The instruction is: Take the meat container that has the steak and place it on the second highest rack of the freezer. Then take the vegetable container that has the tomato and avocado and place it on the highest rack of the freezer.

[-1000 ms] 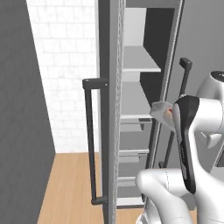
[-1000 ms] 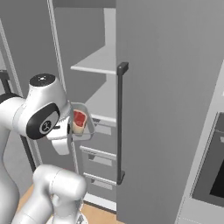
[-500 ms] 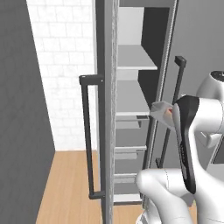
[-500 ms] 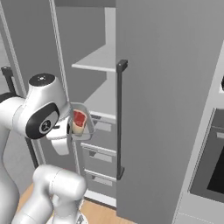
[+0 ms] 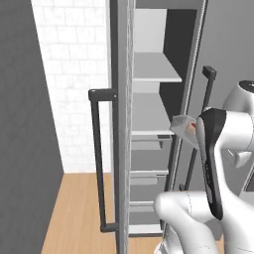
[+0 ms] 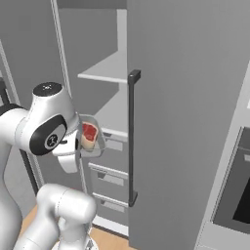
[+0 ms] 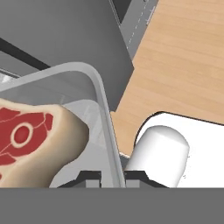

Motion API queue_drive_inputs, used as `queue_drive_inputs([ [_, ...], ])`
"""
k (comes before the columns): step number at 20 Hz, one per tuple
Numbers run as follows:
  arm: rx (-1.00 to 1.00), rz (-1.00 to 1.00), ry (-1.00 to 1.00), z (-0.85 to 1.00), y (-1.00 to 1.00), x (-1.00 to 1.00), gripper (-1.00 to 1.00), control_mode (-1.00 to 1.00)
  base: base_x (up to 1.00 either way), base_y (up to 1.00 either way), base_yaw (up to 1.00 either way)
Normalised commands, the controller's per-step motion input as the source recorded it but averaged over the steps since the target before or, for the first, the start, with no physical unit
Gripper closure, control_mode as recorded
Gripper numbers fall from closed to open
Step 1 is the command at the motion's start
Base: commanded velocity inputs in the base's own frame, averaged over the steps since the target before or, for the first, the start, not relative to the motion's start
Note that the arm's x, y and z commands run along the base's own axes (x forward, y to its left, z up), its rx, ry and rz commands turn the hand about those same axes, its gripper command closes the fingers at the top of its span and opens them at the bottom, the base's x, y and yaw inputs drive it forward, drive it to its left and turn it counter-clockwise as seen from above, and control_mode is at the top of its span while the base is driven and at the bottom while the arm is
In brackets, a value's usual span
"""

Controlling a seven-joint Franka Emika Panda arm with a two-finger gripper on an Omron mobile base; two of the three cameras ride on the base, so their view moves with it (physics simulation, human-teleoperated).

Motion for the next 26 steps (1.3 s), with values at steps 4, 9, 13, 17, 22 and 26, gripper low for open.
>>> queue_drive_inputs([
  [4, 0.0, 0.0, 0.0, 0.0, 0.0, 0.0, 1.0, 1.0, 0.13, -0.29, 0.0],
  [9, 0.0, 0.0, 0.0, 0.0, 0.0, 0.0, 1.0, 1.0, -0.02, -0.52, 0.0],
  [13, 0.0, 0.0, 0.0, 0.0, 0.0, 0.0, 1.0, 1.0, 0.56, -0.07, 0.0],
  [17, 0.0, 0.0, 0.0, 0.0, 0.0, 0.0, 1.0, 1.0, 0.61, 0.38, 0.0],
  [22, 0.0, 0.0, 0.0, 0.0, 0.0, 0.0, 1.0, 1.0, 0.1, 0.74, -0.01],
  [26, 0.0, 0.0, 0.0, 0.0, 0.0, 0.0, 1.0, 1.0, 0.01, 0.42, -0.02],
])
